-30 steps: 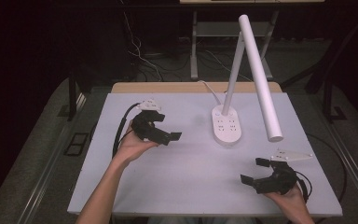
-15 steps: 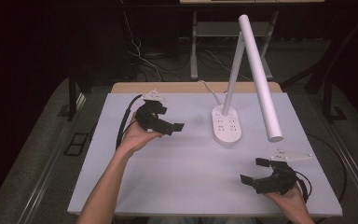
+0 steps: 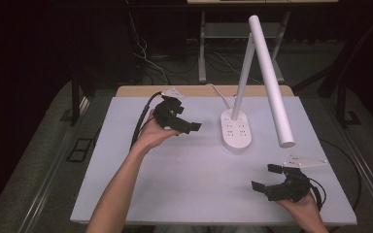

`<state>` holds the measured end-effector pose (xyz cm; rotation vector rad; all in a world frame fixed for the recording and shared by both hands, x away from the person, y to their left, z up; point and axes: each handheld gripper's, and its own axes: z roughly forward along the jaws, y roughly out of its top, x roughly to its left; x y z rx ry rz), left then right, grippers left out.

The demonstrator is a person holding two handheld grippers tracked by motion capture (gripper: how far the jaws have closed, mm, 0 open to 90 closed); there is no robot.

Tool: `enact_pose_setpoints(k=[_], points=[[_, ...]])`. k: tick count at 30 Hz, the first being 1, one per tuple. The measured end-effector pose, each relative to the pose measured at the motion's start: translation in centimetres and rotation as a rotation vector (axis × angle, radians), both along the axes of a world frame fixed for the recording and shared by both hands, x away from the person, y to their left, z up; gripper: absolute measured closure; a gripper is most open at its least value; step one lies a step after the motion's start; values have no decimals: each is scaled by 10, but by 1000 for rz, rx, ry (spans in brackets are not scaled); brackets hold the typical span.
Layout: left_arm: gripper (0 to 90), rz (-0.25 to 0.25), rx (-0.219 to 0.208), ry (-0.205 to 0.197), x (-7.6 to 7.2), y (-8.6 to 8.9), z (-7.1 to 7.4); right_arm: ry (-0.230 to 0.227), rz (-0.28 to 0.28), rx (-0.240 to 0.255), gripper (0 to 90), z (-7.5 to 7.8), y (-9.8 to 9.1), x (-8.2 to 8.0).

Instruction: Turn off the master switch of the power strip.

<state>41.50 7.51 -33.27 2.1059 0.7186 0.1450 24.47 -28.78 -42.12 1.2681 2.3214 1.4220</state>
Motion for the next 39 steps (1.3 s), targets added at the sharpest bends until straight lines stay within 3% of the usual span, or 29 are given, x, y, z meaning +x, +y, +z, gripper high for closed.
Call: enact_pose_setpoints(k=[20,30,39], points=[[0,10,-13,25,34,-27,-7,-4,-11,-3,0,0,-2,-1],[0,7,-33,50,50,-46,-19,1,-14,-6,0,0,-1,0],[0,35,-62,72,60,-58,-33,-1,-13,-8,0,-1,-1,0]])
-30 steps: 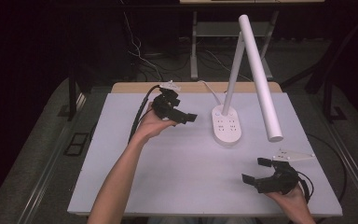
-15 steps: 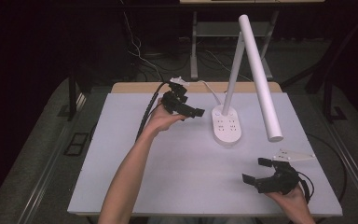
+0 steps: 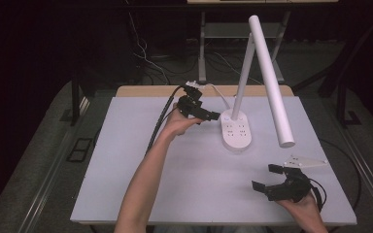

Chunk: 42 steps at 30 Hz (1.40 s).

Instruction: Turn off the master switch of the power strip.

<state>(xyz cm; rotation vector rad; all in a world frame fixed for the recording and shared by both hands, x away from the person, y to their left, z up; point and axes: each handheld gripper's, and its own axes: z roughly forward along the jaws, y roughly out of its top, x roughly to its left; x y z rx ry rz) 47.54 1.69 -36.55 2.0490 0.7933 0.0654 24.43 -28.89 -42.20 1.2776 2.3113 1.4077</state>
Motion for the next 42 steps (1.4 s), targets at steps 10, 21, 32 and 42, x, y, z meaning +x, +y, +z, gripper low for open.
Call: enact_pose_setpoints(k=[10,21,32,42], points=[[5,44,-34,25,10,-6,-16,-2,0,2,0,0,-1,0],[112,62,-73,42,18,-21,-28,-5,-4,3,0,1,-3,0],[160,44,-59,67,27,-42,-37,-6,-18,17,0,3,-7,-1],[267,50,-52,107,30,-53,-49,-5,-23,20,0,3,-10,-1]])
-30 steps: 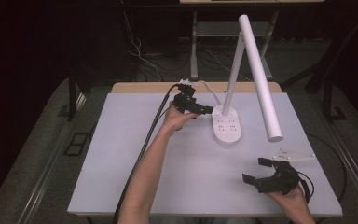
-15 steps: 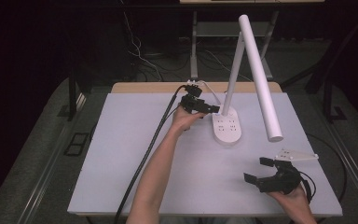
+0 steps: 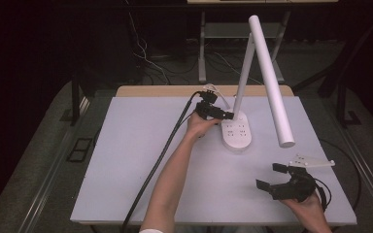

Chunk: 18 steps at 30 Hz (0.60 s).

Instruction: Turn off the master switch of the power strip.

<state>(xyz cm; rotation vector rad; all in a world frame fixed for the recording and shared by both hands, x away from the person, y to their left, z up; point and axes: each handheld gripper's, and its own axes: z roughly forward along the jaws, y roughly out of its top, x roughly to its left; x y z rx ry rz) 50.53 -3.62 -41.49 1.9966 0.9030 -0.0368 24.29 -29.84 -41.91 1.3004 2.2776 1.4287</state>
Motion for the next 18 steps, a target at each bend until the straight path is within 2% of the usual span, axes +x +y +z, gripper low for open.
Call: enact_pose_setpoints(k=[5,8,9,10,11,15,17,18], points=[[343,0,14,-2,2,-1,-5,7,-3,1,0,0,0,0],[481,11,13,7,3,1,-7,7,-4,-1,0,0,-1,0],[481,11,4,10,4,1,-8,7,-4,-1,0,0,-1,0],[562,13,0,11,4,1,-9,8,-5,-2,0,0,-1,0],[562,15,-4,13,4,1,-9,8,-5,-2,0,0,-1,0],[697,23,-18,15,5,-1,-14,8,-5,-3,0,-1,-1,0],[796,26,-15,17,5,-3,-16,4,-4,-4,0,-1,-2,0],[796,34,-7,21,5,-4,-16,4,-4,-4,0,-1,-2,0]])
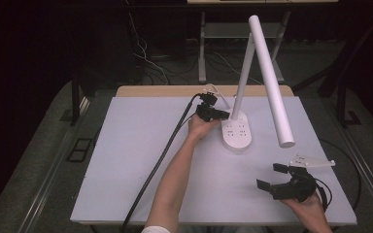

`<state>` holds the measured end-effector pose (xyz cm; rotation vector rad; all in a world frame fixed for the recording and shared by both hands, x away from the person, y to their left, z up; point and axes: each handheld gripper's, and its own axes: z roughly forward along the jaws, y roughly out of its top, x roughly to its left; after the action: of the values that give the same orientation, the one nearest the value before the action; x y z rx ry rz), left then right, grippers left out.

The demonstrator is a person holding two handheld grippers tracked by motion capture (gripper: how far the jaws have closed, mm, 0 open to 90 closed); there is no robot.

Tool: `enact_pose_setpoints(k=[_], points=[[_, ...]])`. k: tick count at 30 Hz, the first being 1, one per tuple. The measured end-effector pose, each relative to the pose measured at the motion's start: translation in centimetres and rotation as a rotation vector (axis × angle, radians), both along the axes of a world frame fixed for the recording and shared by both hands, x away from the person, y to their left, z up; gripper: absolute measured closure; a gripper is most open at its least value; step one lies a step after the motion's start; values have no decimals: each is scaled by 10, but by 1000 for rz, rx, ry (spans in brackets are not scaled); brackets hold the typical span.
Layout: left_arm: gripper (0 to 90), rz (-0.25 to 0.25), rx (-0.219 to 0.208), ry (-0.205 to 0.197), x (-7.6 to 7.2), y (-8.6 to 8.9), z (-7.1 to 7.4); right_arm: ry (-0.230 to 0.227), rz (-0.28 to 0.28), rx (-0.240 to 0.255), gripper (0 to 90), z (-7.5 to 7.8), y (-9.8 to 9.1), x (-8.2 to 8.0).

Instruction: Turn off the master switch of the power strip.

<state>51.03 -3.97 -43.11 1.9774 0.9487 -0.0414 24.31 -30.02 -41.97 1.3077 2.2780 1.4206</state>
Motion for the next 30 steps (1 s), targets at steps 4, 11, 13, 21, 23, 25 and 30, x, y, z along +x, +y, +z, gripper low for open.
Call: enact_pose_setpoints(k=[4,11,13,21,23,25,30], points=[[896,14,4,5,0,-2,-3,0,-2,-3,0,0,0,0],[900,13,4,46,4,-6,-4,-6,-3,-13,0,0,-1,0],[900,21,-6,57,4,-6,-5,-7,-6,-8,0,1,-1,-1],[900,18,28,57,4,-7,-3,-16,-4,-7,0,2,-1,-3],[900,18,21,71,5,-6,-3,-17,-7,-4,0,2,-2,-3],[900,17,28,66,4,-7,-2,-21,-5,-3,0,2,-2,-3],[900,21,54,57,3,-9,-2,-25,-8,-5,0,2,-3,-3]])
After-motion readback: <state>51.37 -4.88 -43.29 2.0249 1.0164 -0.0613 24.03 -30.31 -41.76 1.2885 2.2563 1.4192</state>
